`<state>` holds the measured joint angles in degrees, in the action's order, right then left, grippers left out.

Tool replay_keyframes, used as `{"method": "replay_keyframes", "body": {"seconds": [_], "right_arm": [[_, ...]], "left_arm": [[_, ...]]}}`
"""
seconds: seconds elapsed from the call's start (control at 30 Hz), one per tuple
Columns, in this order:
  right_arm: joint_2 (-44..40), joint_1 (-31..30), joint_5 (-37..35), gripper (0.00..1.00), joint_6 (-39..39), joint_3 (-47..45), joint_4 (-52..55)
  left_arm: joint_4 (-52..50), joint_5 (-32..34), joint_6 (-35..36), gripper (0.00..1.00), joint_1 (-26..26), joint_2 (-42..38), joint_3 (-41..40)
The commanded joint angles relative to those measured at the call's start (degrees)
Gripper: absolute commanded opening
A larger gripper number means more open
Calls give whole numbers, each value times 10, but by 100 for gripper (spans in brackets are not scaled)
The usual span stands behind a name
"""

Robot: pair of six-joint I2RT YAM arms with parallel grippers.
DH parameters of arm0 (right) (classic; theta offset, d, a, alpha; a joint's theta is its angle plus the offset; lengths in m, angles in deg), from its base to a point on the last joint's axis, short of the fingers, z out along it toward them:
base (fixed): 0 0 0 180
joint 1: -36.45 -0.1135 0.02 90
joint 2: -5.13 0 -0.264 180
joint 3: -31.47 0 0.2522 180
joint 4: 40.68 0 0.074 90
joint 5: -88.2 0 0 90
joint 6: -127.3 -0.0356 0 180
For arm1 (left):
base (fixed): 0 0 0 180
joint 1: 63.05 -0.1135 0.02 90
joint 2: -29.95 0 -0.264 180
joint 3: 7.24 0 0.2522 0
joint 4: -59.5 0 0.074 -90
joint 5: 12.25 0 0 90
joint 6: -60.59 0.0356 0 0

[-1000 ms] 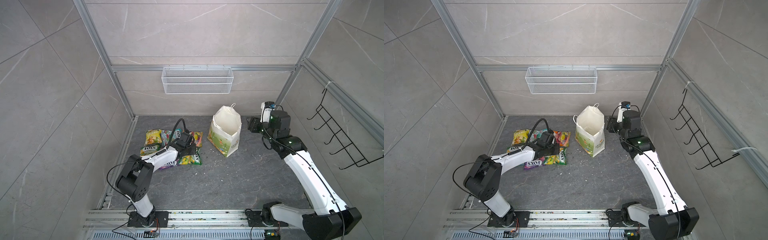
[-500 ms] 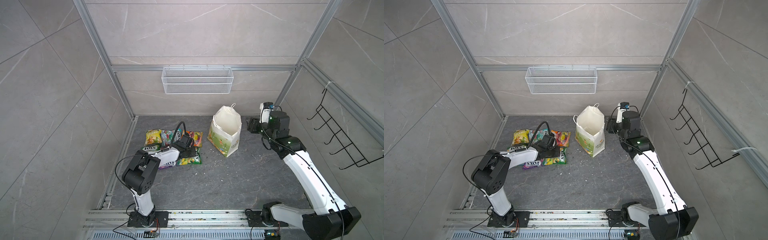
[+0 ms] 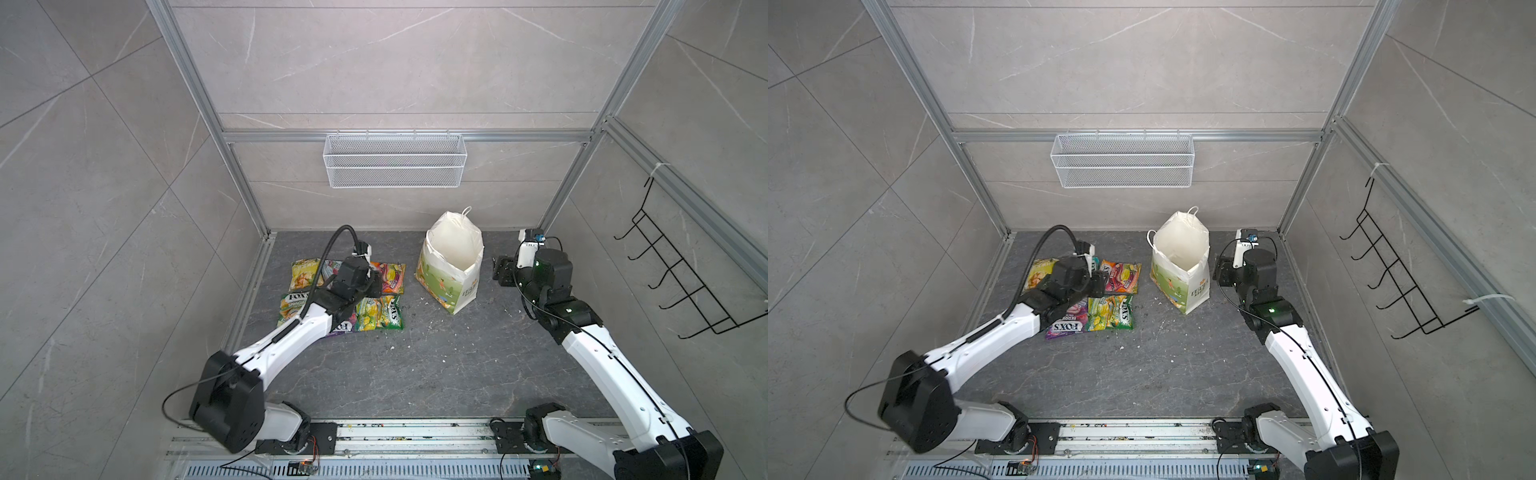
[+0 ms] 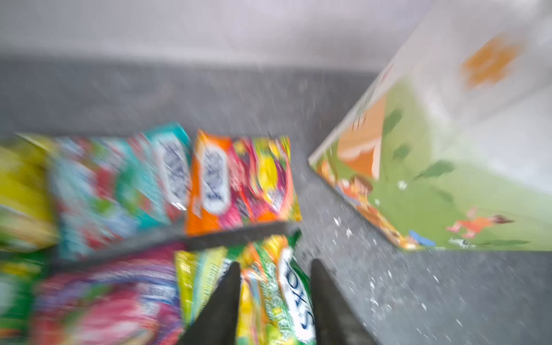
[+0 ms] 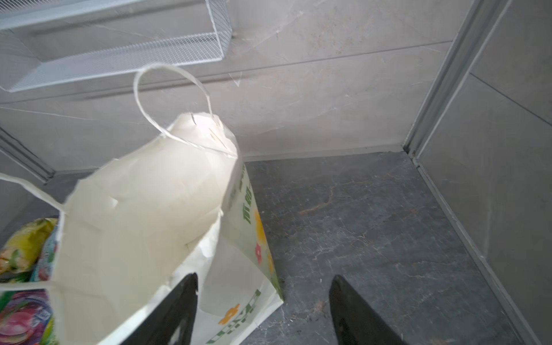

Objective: Take the snacks out of the paper bag
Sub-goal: Place the paper bag at the top-center of the table, then reset both arms

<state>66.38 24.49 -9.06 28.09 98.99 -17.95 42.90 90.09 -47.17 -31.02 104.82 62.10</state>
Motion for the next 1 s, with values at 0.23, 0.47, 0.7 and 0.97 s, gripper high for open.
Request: {"method": "replay_keyframes", "body": {"seconds": [0.23, 0.47, 0.7, 0.97], "right_arm": [[-55, -1, -96, 82, 40, -229, -193], [30, -2, -54, 82, 44, -291, -274], [82, -3, -110, 82, 34, -305, -312], [109, -3, -129, 82, 80, -343, -441]], "left_arm": [[61, 286, 67, 94, -116, -162, -199], [49, 218, 68, 99, -219, -115, -248], [176, 189, 79, 98, -254, -39, -280], [282, 106, 92, 99, -286, 18, -293]]}}
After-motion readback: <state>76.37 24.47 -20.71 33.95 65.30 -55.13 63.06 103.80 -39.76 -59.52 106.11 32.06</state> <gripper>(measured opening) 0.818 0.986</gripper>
